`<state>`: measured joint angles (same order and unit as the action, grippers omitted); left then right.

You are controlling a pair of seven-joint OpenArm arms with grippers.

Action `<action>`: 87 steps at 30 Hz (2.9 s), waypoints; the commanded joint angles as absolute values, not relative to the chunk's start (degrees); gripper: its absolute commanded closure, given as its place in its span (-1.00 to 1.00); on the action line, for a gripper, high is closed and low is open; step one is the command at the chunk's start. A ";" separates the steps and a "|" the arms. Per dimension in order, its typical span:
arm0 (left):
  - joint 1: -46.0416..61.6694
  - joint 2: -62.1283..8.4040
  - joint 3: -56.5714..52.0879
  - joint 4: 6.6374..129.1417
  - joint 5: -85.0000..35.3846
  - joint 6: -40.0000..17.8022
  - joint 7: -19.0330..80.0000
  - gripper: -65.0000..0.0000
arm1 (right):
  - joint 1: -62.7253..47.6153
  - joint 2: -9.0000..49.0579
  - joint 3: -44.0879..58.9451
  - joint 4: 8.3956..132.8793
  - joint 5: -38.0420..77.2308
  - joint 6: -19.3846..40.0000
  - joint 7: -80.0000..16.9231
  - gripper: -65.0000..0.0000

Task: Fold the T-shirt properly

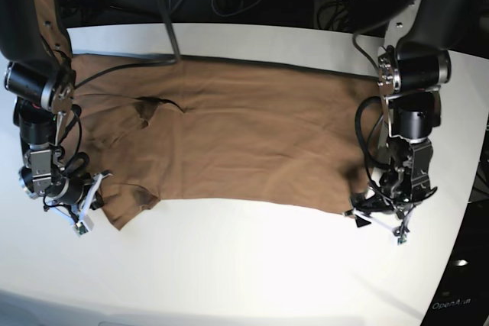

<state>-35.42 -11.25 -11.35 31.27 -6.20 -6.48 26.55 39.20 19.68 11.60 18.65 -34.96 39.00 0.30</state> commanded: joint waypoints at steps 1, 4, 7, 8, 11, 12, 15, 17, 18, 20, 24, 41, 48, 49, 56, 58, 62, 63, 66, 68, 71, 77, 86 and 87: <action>-37.14 -11.47 -11.30 31.16 -6.37 -6.73 27.21 -0.25 | 39.60 19.82 11.30 18.42 -37.14 40.00 -2.77 0.97; -37.14 -11.47 -11.30 30.99 -6.37 -6.73 26.95 -0.25 | 39.60 19.82 11.30 18.42 -37.14 40.00 -2.77 0.97; -37.05 -11.03 -11.30 30.99 -6.37 -6.73 27.12 -0.24 | 39.78 19.82 11.30 18.42 -37.14 40.00 -2.77 0.97; -37.05 -10.59 -11.30 30.99 -6.37 -6.73 27.21 -0.24 | 39.78 19.82 11.30 18.42 -37.14 40.00 -2.77 0.97; -36.88 -10.24 -11.21 30.99 -6.37 -6.73 27.30 -0.24 | 39.96 19.82 11.30 18.42 -37.14 40.00 -2.77 0.97; -36.79 -10.24 -11.21 30.99 -6.37 -6.73 27.30 -0.24 | 39.96 19.82 11.30 18.42 -37.14 40.00 -2.77 0.97; -35.82 -9.01 -11.21 30.90 -6.37 -6.73 27.30 -0.24 | 39.96 19.74 11.30 18.42 -37.14 40.00 -2.77 0.97; -35.47 -8.40 -11.21 30.90 -6.37 -6.73 27.30 -0.24 | 39.96 19.74 11.30 18.42 -37.14 40.00 -2.77 0.97; -35.38 -8.40 -11.21 30.90 -6.37 -6.73 27.30 -0.24 | 39.96 19.74 11.30 18.42 -37.14 40.00 -2.77 0.97; -34.77 -8.22 -11.21 30.90 -6.37 -6.73 27.30 -0.24 | 40.04 19.74 11.30 18.42 -37.14 40.00 -2.68 0.97; -34.24 -8.22 -11.30 30.90 -6.37 -6.73 27.30 -0.24 | 40.04 19.74 11.30 18.51 -37.14 40.00 -2.68 0.97; -33.01 -8.75 -11.56 30.90 -6.55 -6.46 27.30 0.91 | 39.43 19.03 11.21 22.64 -37.14 40.00 -2.86 0.97; -32.22 -8.66 -11.65 31.69 -6.90 -6.64 27.30 0.90 | 39.43 18.95 11.21 22.64 -37.14 40.00 -2.86 0.97; -32.04 -8.57 -11.74 32.40 -6.90 -6.64 27.30 0.90 | 39.43 18.95 11.21 22.64 -37.14 40.00 -2.86 0.97; -30.73 -7.78 -11.65 38.55 -6.90 -6.46 27.47 0.90 | 39.43 18.95 11.21 22.64 -37.23 40.00 -2.86 0.97; -30.73 -7.69 -11.74 38.90 -6.90 -6.46 27.56 0.90 | 39.43 18.95 11.21 22.64 -37.23 40.00 -2.86 0.97; -30.64 -7.52 -11.74 41.71 -6.90 -6.64 29.93 0.90 | 39.43 18.95 11.21 22.64 -37.23 40.00 -2.86 0.97; -30.11 -7.43 -11.74 43.38 -6.99 -6.64 30.29 0.90 | 39.43 18.95 11.21 22.64 -37.23 40.00 -2.86 0.97; -27.12 -6.90 -11.82 50.68 -6.99 -6.64 32.13 0.90 | 39.43 18.95 11.21 22.64 -37.23 40.00 -2.86 0.97; -25.36 -6.11 -11.82 55.96 -6.99 -6.64 33.71 0.90 | 39.43 18.95 11.21 22.64 -37.23 40.00 -2.86 0.97; -23.25 -5.76 -11.56 64.13 -6.99 -6.55 36.09 0.90 | 39.43 18.95 11.21 22.64 -37.23 40.00 -2.86 0.97; -21.32 -4.44 -11.65 73.19 -6.99 -6.64 40.66 0.90 | 39.43 18.95 11.21 22.90 -37.23 40.00 -2.86 0.97; -17.54 -4.35 -11.65 76.97 -6.99 -6.64 41.45 0.90 | 32.40 18.95 11.65 32.75 -36.97 40.00 -2.86 0.97; -17.01 -4.35 -11.74 77.05 -6.99 -6.64 41.45 0.90 | 30.81 18.86 11.65 35.21 -36.97 40.00 -2.86 0.97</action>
<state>-15.66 -4.12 -11.60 75.92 -6.59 -6.46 42.72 30.02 17.91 11.51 35.07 -35.59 39.42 -0.95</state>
